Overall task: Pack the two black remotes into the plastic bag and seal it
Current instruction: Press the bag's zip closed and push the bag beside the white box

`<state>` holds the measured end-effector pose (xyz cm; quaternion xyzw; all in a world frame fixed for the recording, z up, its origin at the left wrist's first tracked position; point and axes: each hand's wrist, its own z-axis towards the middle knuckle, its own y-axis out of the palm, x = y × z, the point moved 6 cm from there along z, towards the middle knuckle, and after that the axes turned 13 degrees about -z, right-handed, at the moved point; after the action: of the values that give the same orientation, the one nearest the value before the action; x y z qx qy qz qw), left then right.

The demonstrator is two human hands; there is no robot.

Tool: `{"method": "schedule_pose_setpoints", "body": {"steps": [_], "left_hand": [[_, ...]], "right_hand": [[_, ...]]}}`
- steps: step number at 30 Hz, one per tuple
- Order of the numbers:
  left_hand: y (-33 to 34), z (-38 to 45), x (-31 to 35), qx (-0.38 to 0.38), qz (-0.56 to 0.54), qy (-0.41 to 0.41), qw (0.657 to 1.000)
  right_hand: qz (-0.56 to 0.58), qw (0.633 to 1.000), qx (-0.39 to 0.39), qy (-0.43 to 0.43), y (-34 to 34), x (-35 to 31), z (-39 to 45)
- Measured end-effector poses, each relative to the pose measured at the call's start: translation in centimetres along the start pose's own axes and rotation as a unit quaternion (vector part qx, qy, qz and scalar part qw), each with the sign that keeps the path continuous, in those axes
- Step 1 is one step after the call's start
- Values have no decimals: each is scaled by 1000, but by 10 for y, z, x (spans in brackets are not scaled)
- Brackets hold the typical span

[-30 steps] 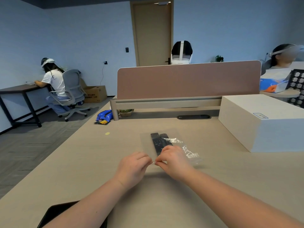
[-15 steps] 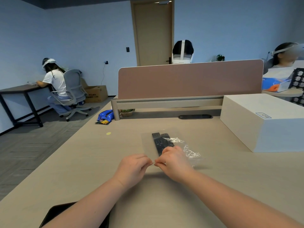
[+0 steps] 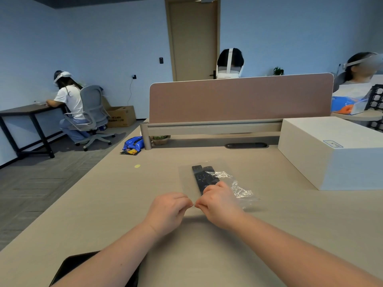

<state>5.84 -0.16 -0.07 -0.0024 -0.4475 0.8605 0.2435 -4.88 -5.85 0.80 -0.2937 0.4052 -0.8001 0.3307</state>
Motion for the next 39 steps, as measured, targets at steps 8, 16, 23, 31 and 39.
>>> {"method": "schedule_pose_setpoints", "body": {"steps": [8,16,23,31,39], "left_hand": [[-1,0,0,-5,11,-2,1000],[-2,1,0,1,2,-15,1000],[-1,-2,-2,-2,-9,-17,1000],[7,0,0,-8,0,-21,1000],[7,2,-1,-11,11,-16,1000]], "right_hand": [[-21,999,-26,-19,4,-6,1],[-81,996,-32,-30,9,-9,-1],[-79,996,-9,-37,6,-5,-7],[-80,996,-43,-16,12,-2,-7],[-93,994,-50,-30,17,-5,-6]]}}
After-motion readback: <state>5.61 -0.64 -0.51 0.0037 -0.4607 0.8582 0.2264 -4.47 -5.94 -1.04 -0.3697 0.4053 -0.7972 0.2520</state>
